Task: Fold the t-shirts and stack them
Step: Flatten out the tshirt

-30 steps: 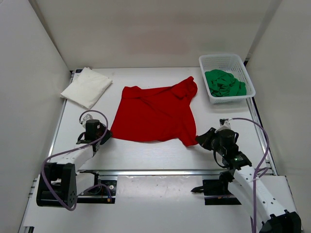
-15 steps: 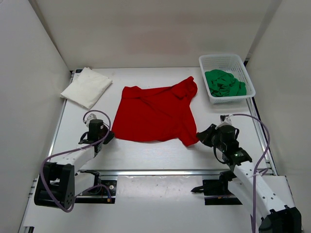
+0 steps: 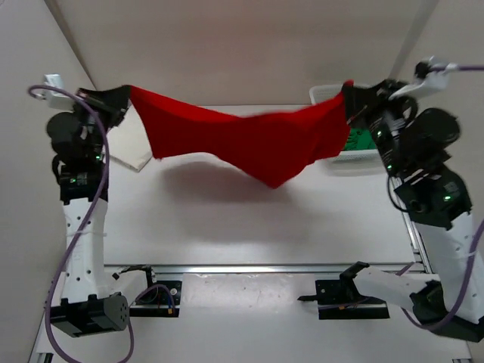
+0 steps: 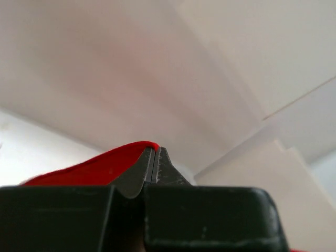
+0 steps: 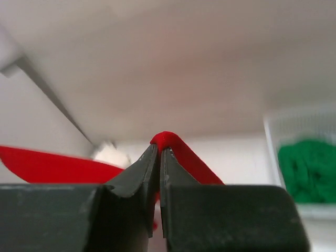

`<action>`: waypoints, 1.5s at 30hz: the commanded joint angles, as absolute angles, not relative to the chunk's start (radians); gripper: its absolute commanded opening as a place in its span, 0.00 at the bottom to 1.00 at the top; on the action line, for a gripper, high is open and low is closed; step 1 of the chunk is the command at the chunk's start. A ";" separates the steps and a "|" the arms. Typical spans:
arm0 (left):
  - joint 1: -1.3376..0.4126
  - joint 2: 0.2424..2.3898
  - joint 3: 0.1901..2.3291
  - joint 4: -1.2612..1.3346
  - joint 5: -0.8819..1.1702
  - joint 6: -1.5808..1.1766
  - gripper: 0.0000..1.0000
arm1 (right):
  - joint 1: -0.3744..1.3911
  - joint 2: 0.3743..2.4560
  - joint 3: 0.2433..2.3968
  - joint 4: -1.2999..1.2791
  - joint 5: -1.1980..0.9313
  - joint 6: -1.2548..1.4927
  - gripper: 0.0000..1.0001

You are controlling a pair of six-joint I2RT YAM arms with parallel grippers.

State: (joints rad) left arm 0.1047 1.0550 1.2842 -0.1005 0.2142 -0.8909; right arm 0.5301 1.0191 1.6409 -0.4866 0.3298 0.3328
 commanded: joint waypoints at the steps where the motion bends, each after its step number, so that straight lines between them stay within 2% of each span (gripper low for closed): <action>1: 0.176 1.068 1.414 -0.144 0.342 -0.962 0.00 | 0.734 1.167 2.008 -0.572 0.622 0.084 0.00; 2: 0.192 1.074 1.452 -0.143 0.348 -0.969 0.00 | 0.788 1.221 2.101 -0.528 0.732 -0.034 0.00; 3: 0.201 1.078 1.478 -0.146 0.351 -0.976 0.00 | 0.930 1.253 2.117 -0.388 0.879 -0.108 0.00; 4: 0.199 1.081 1.486 -0.149 0.347 -0.976 0.00 | 1.083 1.255 2.080 -0.270 0.952 -0.335 0.00; 5: 0.199 1.088 1.502 -0.147 0.341 -0.977 0.00 | 1.200 1.256 1.981 0.046 1.053 -0.609 0.00; 6: 0.195 1.091 1.496 -0.146 0.336 -0.977 0.00 | 1.221 1.265 1.932 0.287 1.077 -0.717 0.00; 7: 0.198 1.091 1.487 -0.140 0.336 -0.979 0.00 | 1.213 1.285 1.931 0.296 1.075 -0.771 0.00; 8: 0.201 1.083 1.462 -0.134 0.336 -0.977 0.00 | 1.201 1.328 2.006 0.147 1.050 -0.636 0.00; 9: 0.196 1.080 1.430 -0.132 0.319 -0.967 0.00 | 1.096 1.348 2.076 -0.112 0.943 -0.533 0.00; 11: 0.196 1.071 1.373 -0.133 0.307 -0.950 0.00 | 0.857 1.377 2.114 -0.322 0.757 -0.242 0.00; 12: 0.195 1.065 1.330 -0.120 0.304 -0.943 0.00 | 0.803 1.379 2.100 -0.378 0.665 -0.168 0.00; 14: 0.181 1.060 1.255 -0.104 0.269 -0.918 0.00 | 0.577 1.390 2.057 -0.429 0.441 -0.053 0.00; 16: 0.109 1.069 1.136 -0.086 0.182 -0.898 0.00 | 0.429 1.425 2.010 -0.437 0.193 0.032 0.00; 18: 0.081 1.097 1.073 -0.051 0.137 -0.894 0.00 | 0.292 1.478 1.974 -0.427 0.073 0.084 0.00; 21: 0.063 1.230 1.045 0.021 0.133 -0.908 0.00 | 0.217 1.641 2.049 -0.428 -0.015 0.075 0.00; 23: 0.040 1.361 1.142 0.015 0.112 -0.905 0.00 | 0.184 1.846 2.242 -0.501 -0.073 0.081 0.00; 25: 0.019 1.457 1.269 0.000 0.100 -0.900 0.00 | 0.150 2.002 2.534 -0.509 -0.103 0.126 0.00; 28: 0.018 1.607 1.541 -0.066 0.113 -0.910 0.00 | 0.111 2.028 2.520 -0.320 -0.135 0.204 0.00; 31: 0.031 1.687 1.779 -0.124 0.124 -0.911 0.00 | 0.097 2.022 2.620 -0.227 -0.149 0.207 0.00; 35: 0.070 1.689 1.882 -0.115 0.150 -0.942 0.00 | 0.034 1.919 2.593 -0.098 -0.239 0.293 0.00; 40: 0.087 1.632 1.887 -0.118 0.114 -0.910 0.00 | 0.002 1.839 2.537 -0.133 -0.310 0.302 0.00; 43: 0.115 1.579 1.801 -0.089 0.103 -0.913 0.00 | -0.015 1.778 2.413 -0.221 -0.308 0.252 0.00; 45: 0.126 1.522 1.702 -0.077 0.078 -0.891 0.00 | -0.006 1.697 2.209 -0.287 -0.255 0.201 0.00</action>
